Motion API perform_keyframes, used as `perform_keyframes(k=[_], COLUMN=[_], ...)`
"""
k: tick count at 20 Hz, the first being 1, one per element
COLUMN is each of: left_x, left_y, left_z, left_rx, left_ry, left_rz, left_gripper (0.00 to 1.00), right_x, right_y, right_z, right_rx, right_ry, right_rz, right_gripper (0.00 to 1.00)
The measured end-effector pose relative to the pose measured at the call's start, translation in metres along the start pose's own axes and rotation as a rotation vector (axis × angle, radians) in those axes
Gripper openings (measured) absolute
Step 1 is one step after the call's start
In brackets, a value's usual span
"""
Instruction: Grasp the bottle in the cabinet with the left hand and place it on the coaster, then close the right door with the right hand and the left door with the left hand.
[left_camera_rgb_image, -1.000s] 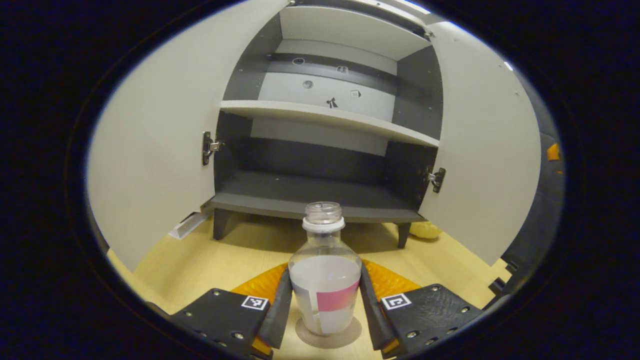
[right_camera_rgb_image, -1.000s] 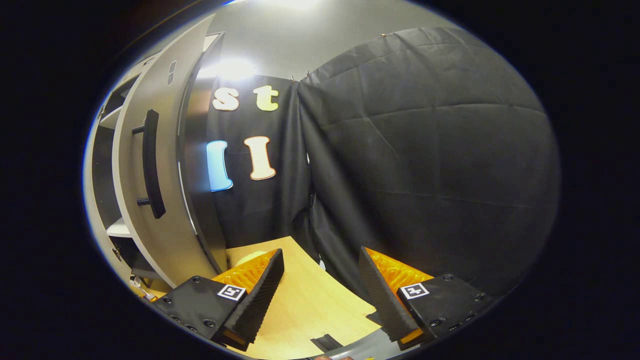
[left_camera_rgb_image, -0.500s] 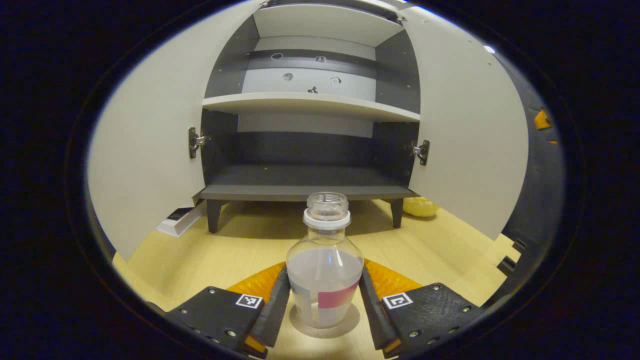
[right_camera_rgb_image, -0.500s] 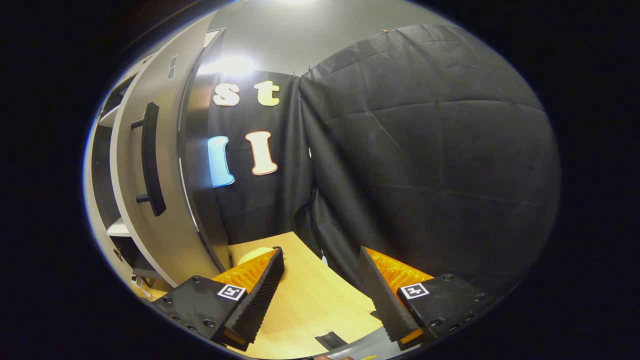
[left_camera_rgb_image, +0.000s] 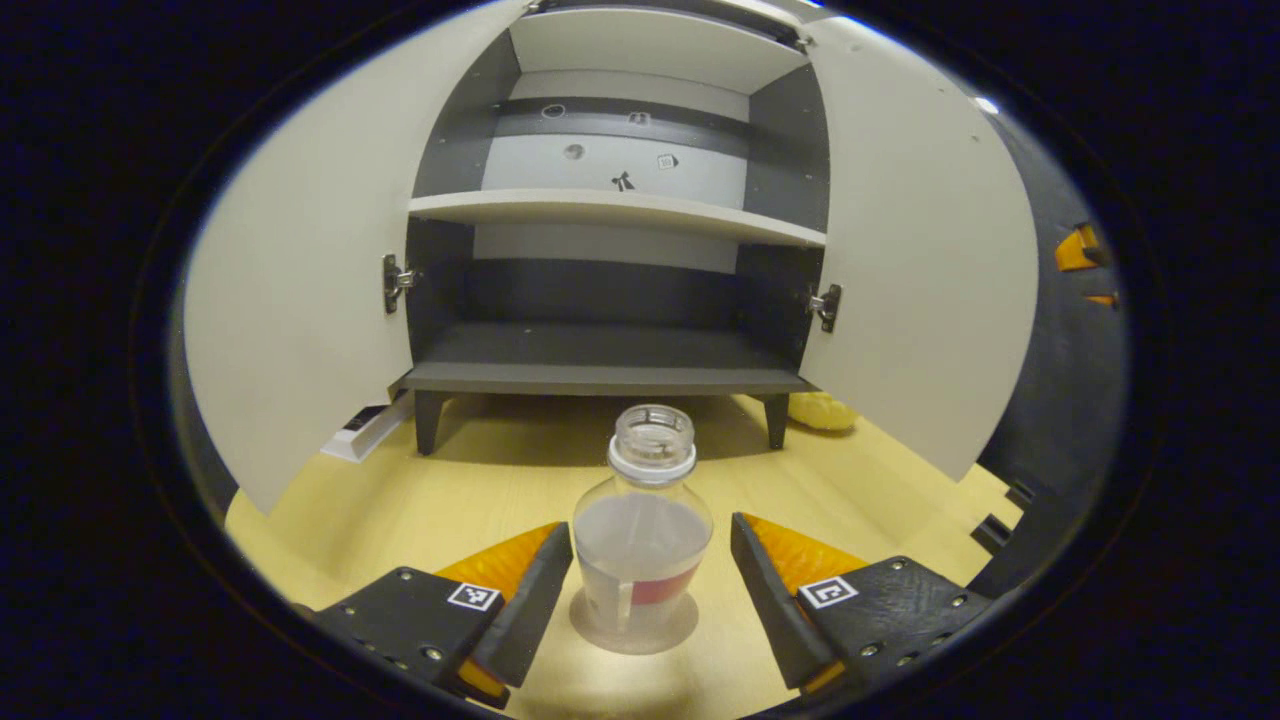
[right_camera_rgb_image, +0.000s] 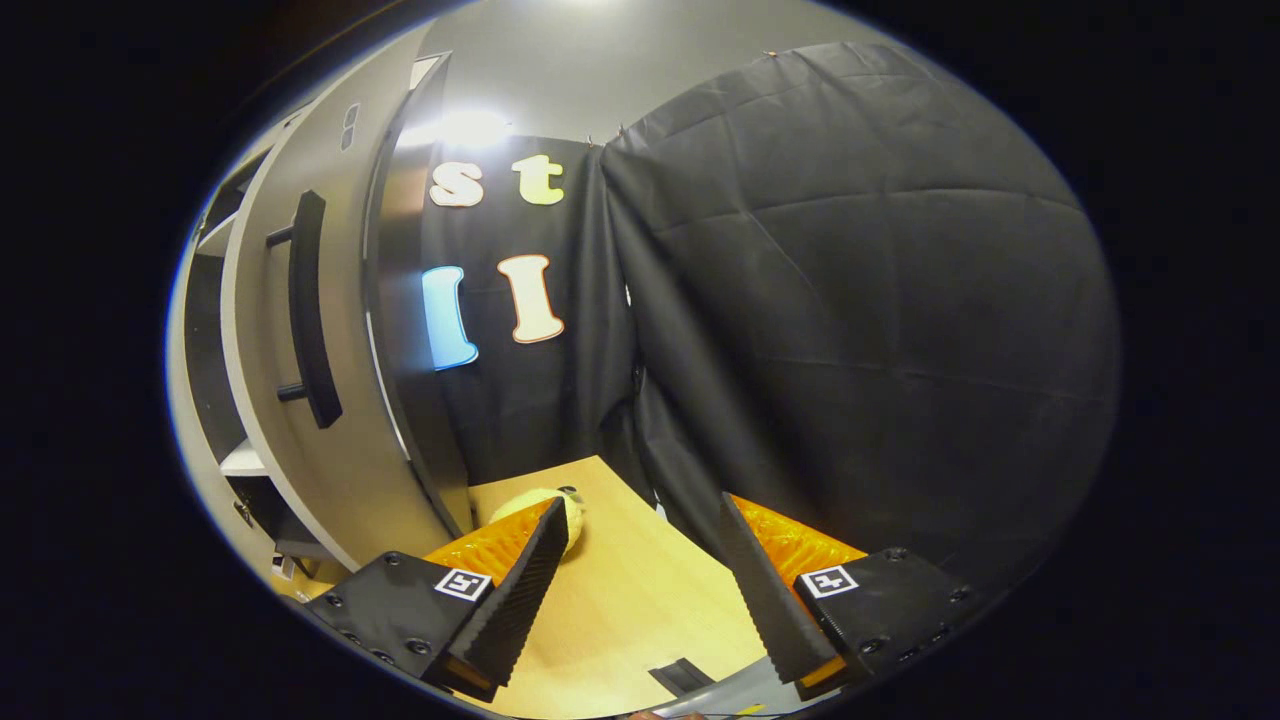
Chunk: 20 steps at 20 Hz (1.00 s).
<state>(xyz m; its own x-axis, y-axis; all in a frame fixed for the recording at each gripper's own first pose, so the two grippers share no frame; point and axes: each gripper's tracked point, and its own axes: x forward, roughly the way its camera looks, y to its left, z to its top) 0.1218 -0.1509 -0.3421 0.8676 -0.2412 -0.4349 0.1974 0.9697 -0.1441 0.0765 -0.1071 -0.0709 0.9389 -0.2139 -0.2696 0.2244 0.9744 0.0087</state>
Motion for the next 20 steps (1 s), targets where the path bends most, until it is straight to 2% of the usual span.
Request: perform_keyframes(k=[1, 3, 5, 9, 12, 13, 14, 15, 16, 17, 19, 20], left_x=[-0.011, -0.033, -0.060, -0.115, -0.146, -0.154, -0.163, -0.174, -0.183, -0.192, -0.202, -0.204], left_y=[0.001, 0.006, 0.014, 0.013, 0.032, 0.036, 0.044, 0.052, 0.060, 0.068, 0.082, 0.088], left_z=[0.005, 0.018, 0.028, 0.066, 0.104, 0.115, 0.129, 0.144, 0.159, 0.172, 0.204, 0.222], left_rx=[-0.012, 0.014, 0.057, 0.055, 0.040, 0.037, 0.035, 0.034, 0.034, 0.036, 0.038, 0.034], left_ry=[-0.011, -0.045, -0.068, -0.153, -0.198, -0.204, -0.219, -0.233, -0.245, -0.254, -0.288, -0.308], left_rz=[0.001, 0.005, 0.025, 0.010, 0.058, 0.079, 0.105, 0.132, 0.156, 0.180, 0.229, 0.250], left_gripper=[0.92, 0.89, 0.92, 0.92, 0.92, 0.92, 0.93, 0.93, 0.93, 0.93, 0.92, 0.92], right_x=[0.000, 0.000, -0.001, -0.009, -0.022, -0.024, -0.025, -0.025, -0.023, -0.022, -0.022, -0.020], right_y=[0.003, 0.008, 0.013, 0.015, 0.011, 0.012, 0.010, 0.010, 0.011, 0.013, 0.017, 0.020], right_z=[0.003, 0.010, 0.015, 0.029, 0.045, 0.050, 0.057, 0.067, 0.077, 0.088, 0.107, 0.115], right_rx=[-0.006, -0.013, -0.014, -0.033, -0.040, -0.041, -0.046, -0.052, -0.058, -0.062, -0.055, -0.044], right_ry=[-0.004, -0.021, -0.035, -0.068, -0.110, -0.120, -0.134, -0.153, -0.174, -0.197, -0.239, -0.255], right_rz=[0.004, 0.014, 0.026, 0.030, 0.016, 0.017, 0.015, 0.013, 0.015, 0.021, 0.037, 0.047], right_gripper=[0.96, 0.96, 0.96, 0.96, 0.96, 0.92, 0.96, 0.96, 0.92, 0.96, 0.92, 0.96])
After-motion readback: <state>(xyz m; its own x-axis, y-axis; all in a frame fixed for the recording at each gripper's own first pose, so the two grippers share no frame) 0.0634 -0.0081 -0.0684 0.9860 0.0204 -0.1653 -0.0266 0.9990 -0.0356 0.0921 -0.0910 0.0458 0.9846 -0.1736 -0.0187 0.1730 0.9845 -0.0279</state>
